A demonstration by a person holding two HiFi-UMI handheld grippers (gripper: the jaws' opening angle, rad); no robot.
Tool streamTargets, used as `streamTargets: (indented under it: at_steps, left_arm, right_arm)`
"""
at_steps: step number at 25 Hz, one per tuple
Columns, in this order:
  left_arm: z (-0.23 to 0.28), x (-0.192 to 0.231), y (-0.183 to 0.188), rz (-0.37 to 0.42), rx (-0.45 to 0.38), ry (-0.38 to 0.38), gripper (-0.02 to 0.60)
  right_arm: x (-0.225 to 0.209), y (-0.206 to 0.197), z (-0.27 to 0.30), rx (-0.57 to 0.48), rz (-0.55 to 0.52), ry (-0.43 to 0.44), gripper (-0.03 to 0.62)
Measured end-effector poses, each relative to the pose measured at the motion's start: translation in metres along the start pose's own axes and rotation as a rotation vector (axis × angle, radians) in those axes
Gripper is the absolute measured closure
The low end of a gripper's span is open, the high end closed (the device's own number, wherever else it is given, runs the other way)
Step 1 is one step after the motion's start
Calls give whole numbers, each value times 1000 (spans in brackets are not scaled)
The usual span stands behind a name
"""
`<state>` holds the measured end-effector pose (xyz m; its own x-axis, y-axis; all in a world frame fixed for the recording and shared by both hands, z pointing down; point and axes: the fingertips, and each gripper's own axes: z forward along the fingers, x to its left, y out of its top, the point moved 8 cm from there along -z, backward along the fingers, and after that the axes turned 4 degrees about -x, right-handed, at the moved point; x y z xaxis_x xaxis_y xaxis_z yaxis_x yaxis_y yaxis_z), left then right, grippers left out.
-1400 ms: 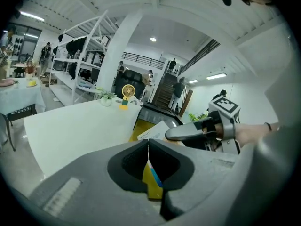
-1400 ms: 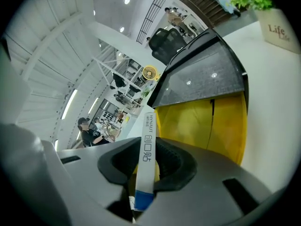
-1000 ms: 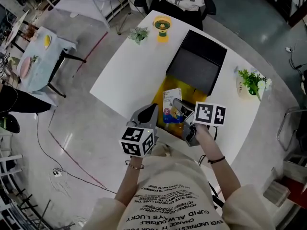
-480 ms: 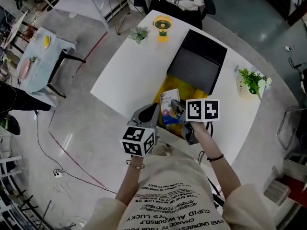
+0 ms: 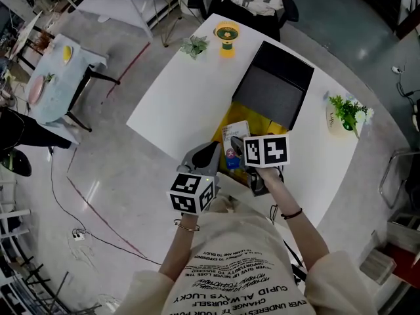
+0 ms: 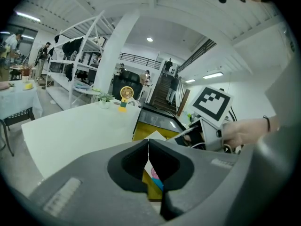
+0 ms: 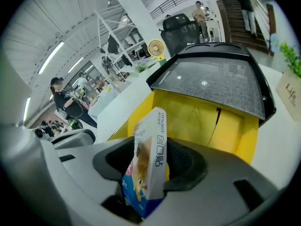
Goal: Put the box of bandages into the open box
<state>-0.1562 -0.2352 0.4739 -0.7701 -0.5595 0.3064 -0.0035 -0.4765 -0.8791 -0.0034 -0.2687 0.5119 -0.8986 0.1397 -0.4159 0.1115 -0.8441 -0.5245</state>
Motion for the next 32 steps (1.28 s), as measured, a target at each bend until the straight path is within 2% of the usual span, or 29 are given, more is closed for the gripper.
streamTargets:
  at_steps: [9, 20, 30, 32]
  left_arm:
    - [-4, -1, 0, 3, 2, 9, 558]
    - [-4, -1, -2, 2, 7, 22, 558]
    - [-4, -2, -2, 7, -1, 24, 558]
    - [-5, -1, -1, 8, -12, 26, 558]
  right_arm:
    - [4, 5, 5, -53, -153, -100, 358]
    - [5, 4, 10, -109, -243, -142, 327]
    - [4, 8, 1, -178, -275, -153, 333]
    - [4, 10, -5, -207, -299, -144, 384]
